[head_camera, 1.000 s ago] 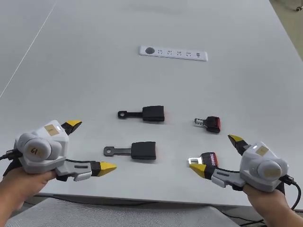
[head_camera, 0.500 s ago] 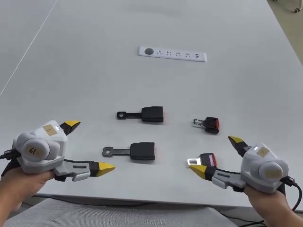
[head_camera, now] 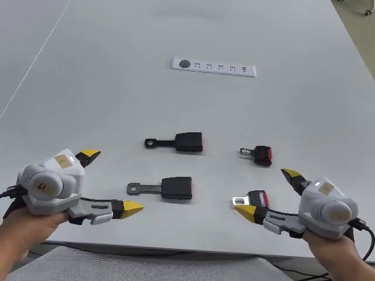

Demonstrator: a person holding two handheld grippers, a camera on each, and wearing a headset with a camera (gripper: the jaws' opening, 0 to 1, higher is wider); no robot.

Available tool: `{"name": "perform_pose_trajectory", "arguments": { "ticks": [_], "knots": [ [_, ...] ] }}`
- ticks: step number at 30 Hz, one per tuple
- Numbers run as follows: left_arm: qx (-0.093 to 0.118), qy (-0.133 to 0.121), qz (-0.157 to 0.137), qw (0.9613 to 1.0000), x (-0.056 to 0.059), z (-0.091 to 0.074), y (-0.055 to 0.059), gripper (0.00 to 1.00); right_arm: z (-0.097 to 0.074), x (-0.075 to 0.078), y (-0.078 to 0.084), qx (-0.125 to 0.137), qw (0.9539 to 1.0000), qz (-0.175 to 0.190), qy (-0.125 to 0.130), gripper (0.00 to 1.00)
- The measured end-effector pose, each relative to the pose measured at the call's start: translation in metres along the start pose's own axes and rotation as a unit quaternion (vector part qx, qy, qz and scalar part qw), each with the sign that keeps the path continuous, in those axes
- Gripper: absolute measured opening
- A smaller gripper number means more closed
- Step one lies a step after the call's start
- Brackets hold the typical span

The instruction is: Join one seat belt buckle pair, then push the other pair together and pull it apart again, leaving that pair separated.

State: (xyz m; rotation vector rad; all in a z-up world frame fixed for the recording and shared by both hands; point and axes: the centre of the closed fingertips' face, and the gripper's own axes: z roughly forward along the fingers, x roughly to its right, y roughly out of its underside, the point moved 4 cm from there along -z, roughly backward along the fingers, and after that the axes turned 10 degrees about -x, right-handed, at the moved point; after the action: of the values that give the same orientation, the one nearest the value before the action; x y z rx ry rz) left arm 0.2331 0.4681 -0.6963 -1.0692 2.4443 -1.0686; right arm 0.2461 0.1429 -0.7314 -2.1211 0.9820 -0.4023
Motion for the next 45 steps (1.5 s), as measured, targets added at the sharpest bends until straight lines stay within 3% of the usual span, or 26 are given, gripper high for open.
{"name": "perform_pose_trajectory", "arguments": {
  "ticks": [8,13,19,22,25,37,45],
  "knots": [
    [-0.001,0.000,0.000,1.0000,-0.001,0.001,-0.001,1.00,0.001,0.000,0.001,-0.002,1.0000,-0.002,-0.005,0.96],
    [-0.001,0.005,0.006,1.0000,0.001,0.003,0.000,0.99,0.002,-0.004,0.003,-0.008,0.9997,-0.007,-0.021,0.95],
    [-0.002,0.010,0.012,0.9999,0.002,0.006,-0.001,0.99,0.001,-0.005,0.007,-0.022,0.9985,-0.041,-0.030,0.95],
    [0.009,0.014,0.019,0.9997,0.003,0.007,-0.004,0.97,0.001,-0.005,0.007,-0.025,0.9981,-0.046,-0.034,0.95],
    [0.005,0.016,0.027,0.9995,0.003,0.011,-0.006,0.97,0.002,-0.003,0.007,-0.029,0.9975,-0.052,-0.039,0.95],
    [-0.001,0.043,0.052,0.9977,0.011,0.025,-0.011,0.90,0.007,0.000,0.007,-0.043,0.9921,-0.092,-0.075,0.90],
    [-0.026,0.065,0.088,0.9936,0.017,0.038,-0.008,0.86,0.011,-0.002,0.016,-0.067,0.9855,-0.117,-0.102,0.87]
  ]
}}
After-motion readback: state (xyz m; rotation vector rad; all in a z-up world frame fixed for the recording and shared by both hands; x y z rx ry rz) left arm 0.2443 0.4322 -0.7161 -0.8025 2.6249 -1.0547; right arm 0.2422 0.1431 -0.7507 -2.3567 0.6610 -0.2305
